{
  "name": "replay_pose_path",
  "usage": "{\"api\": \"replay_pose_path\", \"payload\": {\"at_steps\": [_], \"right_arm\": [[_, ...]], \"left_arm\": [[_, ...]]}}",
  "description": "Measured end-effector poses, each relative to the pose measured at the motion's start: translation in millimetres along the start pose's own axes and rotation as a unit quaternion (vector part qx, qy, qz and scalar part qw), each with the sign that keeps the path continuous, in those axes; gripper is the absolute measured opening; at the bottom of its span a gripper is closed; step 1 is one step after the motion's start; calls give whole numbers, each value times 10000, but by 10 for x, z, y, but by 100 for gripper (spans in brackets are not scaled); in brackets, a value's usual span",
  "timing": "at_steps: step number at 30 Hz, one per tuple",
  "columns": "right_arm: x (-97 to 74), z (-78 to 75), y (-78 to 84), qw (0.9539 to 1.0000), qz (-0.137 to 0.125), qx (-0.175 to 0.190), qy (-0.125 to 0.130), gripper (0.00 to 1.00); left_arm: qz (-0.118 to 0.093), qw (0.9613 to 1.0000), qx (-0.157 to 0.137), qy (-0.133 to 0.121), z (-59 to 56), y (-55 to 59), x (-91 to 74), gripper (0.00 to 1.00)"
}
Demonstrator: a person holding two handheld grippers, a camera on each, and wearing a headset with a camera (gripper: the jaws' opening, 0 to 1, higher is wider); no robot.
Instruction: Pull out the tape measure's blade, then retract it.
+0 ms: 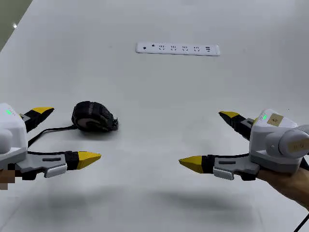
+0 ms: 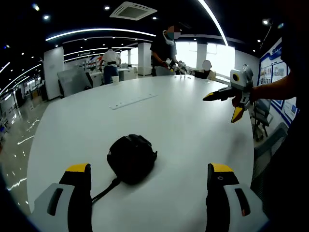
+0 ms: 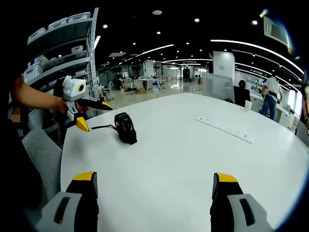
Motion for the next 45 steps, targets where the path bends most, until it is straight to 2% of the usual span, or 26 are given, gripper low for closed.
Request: {"api": "replay_pose_path", "payload": {"at_steps": [6, 17, 27, 30, 35, 40, 45], "right_arm": [[69, -27, -34, 9998, 10, -67, -174, 98], [232, -85, -48, 9984, 113, -285, -466, 95], [409, -60, -104, 9955, 189, -509, -773, 93], [476, -42, -124, 9926, 206, -770, -921, 90], [584, -29, -152, 9895, 245, -922, -1087, 86], [717, 3, -184, 9845, 292, -1144, -1298, 81], [830, 31, -177, 9788, 345, -1377, -1477, 75]], "left_arm": [[139, 9998, 123, 107, 33, -10, 41, 97], [416, 9981, 368, 280, 175, -33, 125, 94], [625, 9955, 573, 433, 263, -55, 211, 91], [707, 9940, 680, 481, 295, -59, 239, 89], [838, 9911, 838, 603, 330, -60, 276, 81], [918, 9882, 1002, 710, 364, -77, 328, 75], [1024, 9835, 1193, 891, 361, -74, 365, 67]]}}
Point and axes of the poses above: the centre of the closed fingertips' face, and the gripper's own axes: x roughly forward along the fingers, z roughly to its left, y roughly out of its underside, the point moved 2 cm from there along -x, roughly backward along the fingers, and after that the axes turned 6 degrees about -x, right-handed, at the moved point
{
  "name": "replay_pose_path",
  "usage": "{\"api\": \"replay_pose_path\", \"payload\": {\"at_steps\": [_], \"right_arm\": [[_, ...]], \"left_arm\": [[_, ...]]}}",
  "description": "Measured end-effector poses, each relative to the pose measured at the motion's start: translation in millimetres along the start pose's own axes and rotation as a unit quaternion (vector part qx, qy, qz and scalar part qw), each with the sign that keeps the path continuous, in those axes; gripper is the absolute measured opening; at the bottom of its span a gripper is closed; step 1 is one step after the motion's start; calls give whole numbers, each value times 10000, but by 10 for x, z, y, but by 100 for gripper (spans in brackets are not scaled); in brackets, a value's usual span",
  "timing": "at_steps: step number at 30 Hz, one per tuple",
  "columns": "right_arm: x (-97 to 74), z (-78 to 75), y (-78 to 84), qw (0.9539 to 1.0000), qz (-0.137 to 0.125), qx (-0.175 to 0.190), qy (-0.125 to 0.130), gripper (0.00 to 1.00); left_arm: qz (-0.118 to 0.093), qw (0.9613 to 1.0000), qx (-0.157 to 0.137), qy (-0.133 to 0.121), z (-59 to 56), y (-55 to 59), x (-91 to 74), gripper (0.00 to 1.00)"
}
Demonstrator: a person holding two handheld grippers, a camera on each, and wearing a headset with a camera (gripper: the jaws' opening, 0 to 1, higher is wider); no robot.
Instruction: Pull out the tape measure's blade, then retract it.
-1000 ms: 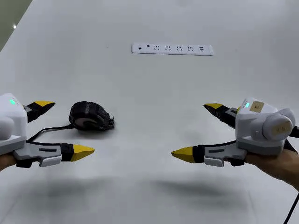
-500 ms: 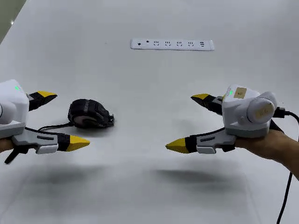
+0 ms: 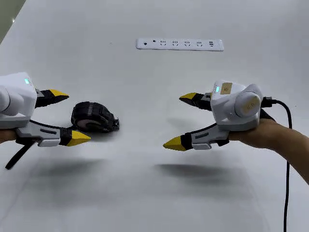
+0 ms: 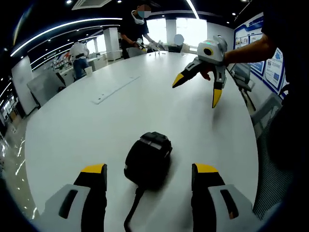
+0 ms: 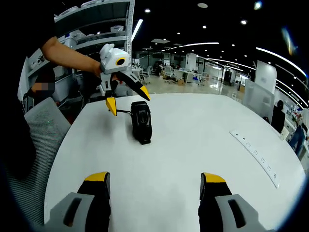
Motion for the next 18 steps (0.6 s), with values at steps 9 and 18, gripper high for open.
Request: {"api": "replay_pose_path", "payload": {"at_steps": [9, 18], "right_arm": [[206, 6, -59, 9990, 5, -337, -280, 65], [417, 41, -109, 9964, 38, -626, -563, 55]], "left_arm": [[192, 9991, 287, 235, 44, -1, 70, 57], [526, 9956, 586, 512, 67, 46, 155, 46]]}}
Point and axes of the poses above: the centre of the closed fingertips' face, and the gripper's own axes: x roughly forward along the fingers, z roughly to its left, y roughly out of its underside, the point moved 2 cm from there along -x, roughly backward along the fingers, and after that the axes turned 6 degrees about -x, right-handed, at the moved point
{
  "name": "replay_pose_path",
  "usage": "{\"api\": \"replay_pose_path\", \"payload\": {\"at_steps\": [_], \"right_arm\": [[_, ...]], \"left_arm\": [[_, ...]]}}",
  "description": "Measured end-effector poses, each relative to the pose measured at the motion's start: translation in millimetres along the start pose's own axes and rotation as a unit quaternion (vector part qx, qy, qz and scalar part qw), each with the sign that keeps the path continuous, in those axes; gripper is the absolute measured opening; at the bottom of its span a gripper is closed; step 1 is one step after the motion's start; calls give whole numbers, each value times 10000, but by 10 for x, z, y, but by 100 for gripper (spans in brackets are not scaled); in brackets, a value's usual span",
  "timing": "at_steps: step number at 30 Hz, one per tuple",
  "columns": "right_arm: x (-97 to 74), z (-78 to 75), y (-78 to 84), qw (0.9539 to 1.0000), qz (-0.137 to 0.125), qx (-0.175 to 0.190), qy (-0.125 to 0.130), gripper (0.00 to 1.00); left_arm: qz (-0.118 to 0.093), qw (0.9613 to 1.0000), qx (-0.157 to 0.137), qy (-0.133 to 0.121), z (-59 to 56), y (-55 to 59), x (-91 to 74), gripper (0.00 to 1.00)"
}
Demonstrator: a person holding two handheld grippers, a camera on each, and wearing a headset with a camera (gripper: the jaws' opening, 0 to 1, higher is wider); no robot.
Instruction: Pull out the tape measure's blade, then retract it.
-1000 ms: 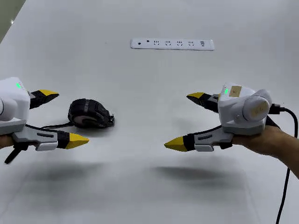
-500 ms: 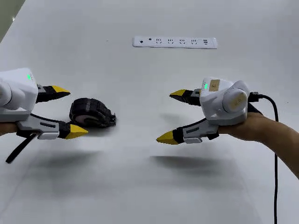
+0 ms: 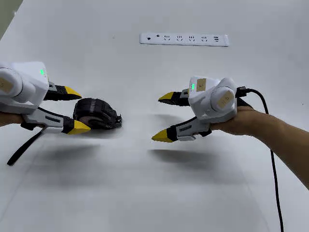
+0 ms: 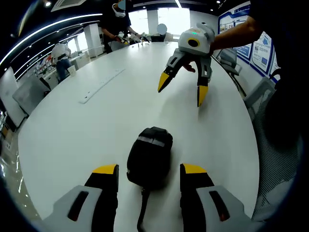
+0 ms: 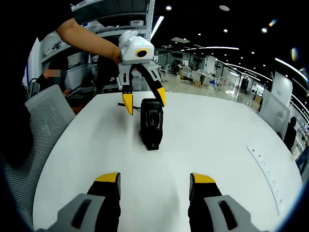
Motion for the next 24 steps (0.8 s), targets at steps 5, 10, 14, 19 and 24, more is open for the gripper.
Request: {"api": "replay_pose_path", "payload": {"at_steps": [5, 10, 14, 19, 24], "right_arm": [[110, -16, -25, 9998, 23, -153, -117, 50], [221, -24, -59, 9992, 11, -296, -252, 45], [299, -20, -82, 9987, 30, -373, -335, 39], [397, -37, -126, 9983, 22, -408, -408, 33], [481, -69, -172, 9984, -11, -360, -428, 28]], "left_arm": [[144, 9997, 153, 101, 22, 2, 23, 42], [303, 9989, 294, 198, 45, 15, 49, 38], [412, 9978, 409, 313, 19, 29, 60, 31], [525, 9964, 583, 306, 24, 54, 107, 28], [576, 9955, 684, 314, 39, 74, 121, 27]]}}
Point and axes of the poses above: the centre of the closed fingertips' face, and the gripper's own axes: x roughly forward along the fingers, z roughly to its left, y roughly out of its underside, the point moved 2 cm from there along -x, roughly backward along the fingers, and after that the axes turned 6 degrees about -x, right-handed, at the moved point
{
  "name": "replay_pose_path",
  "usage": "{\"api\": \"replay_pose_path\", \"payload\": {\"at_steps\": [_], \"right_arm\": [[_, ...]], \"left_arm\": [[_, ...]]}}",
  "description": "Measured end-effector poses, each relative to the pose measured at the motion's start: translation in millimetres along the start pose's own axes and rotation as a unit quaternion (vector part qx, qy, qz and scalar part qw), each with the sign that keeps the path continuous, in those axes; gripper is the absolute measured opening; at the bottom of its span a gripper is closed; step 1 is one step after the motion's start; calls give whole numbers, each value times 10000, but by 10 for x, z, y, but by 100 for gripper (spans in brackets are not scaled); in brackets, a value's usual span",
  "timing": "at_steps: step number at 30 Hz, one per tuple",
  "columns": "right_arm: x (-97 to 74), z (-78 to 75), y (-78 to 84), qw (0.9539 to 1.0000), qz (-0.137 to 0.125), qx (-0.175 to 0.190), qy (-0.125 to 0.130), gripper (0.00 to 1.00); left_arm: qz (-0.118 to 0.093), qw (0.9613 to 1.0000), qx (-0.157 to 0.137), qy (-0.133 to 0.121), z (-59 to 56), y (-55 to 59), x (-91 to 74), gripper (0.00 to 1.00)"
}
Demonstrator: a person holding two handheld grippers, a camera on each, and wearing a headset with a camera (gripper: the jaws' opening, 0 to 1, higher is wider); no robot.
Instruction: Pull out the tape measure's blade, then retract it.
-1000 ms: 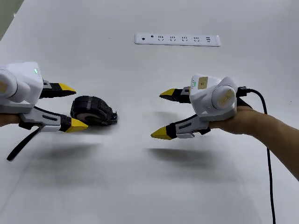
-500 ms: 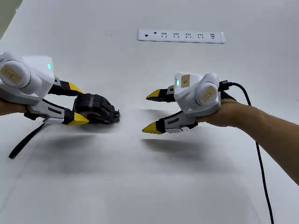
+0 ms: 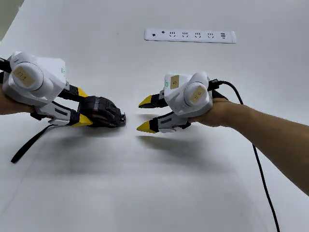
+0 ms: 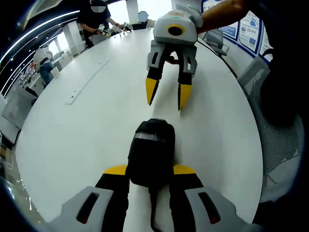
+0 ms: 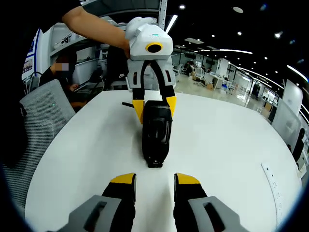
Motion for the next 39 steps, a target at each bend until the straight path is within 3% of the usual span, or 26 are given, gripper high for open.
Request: {"api": "replay_pose_path", "payload": {"at_steps": [23, 39], "right_arm": [[366, -1, -100, 9996, 64, -61, -264, 15], [420, -10, -59, 9997, 158, -120, -174, 11]], "left_arm": [[1, 9999, -72, 77, 30, 14, -2, 25], [-16, 9999, -121, 76, 23, 16, 4, 25]]}}
Point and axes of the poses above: the centre of the closed fingertips' face, and the gripper's own axes: x roughly forward along the fingers, z roughly to its left, y roughly out of its underside, the point moved 2 cm from there along -x, roughly backward along the fingers, and after that the axes turned 6 degrees about -x, right-handed, at the moved point
